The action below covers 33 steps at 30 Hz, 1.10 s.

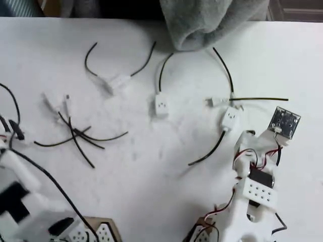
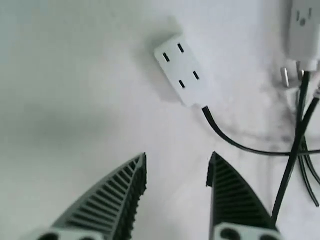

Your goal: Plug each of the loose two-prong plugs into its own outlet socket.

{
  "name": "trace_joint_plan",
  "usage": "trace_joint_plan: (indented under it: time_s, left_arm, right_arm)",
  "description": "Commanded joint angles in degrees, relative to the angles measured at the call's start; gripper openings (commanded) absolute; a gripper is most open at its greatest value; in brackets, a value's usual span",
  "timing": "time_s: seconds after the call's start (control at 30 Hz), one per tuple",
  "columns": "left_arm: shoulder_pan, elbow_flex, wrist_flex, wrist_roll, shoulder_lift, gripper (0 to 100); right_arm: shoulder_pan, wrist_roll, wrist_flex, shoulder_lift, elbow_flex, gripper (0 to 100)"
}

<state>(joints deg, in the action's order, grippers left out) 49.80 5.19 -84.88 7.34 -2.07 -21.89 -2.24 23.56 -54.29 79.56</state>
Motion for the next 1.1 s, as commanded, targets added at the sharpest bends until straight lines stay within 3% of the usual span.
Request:
trace_joint_plan:
  time_s: [0.0,0.13,0.3,0.57,0.83,1.07]
  left_arm:
    - [0.5,-9.8,0.8,-3.9,-7.4,20]
    - [-0.4,-15.2,0.8,-8.0,-13.4,21]
    - [-2.2,-16.1,0.4,-8.4,-17.9,28]
    - [-3.6,-16.6,3.5,-17.0,-24.4,28]
    - [-3.3,-16.5,6.9,-17.8,-27.6,28]
    - [-3.6,-16.6,9.0,-17.5,-31.3,10]
  right_arm:
    - [2.3,0.9,-1.1,0.3,-0.2,19.8]
    - [3.3,2.9,-1.1,0.3,-0.2,19.8]
    - [3.5,3.2,-1.2,0.3,-0.2,19.8]
    - [3.5,3.3,-1.1,0.3,-0.2,19.8]
    - [3.5,3.3,-1.1,0.3,-0.2,19.8]
    - [3.5,3.3,-1.0,0.3,-0.2,19.8]
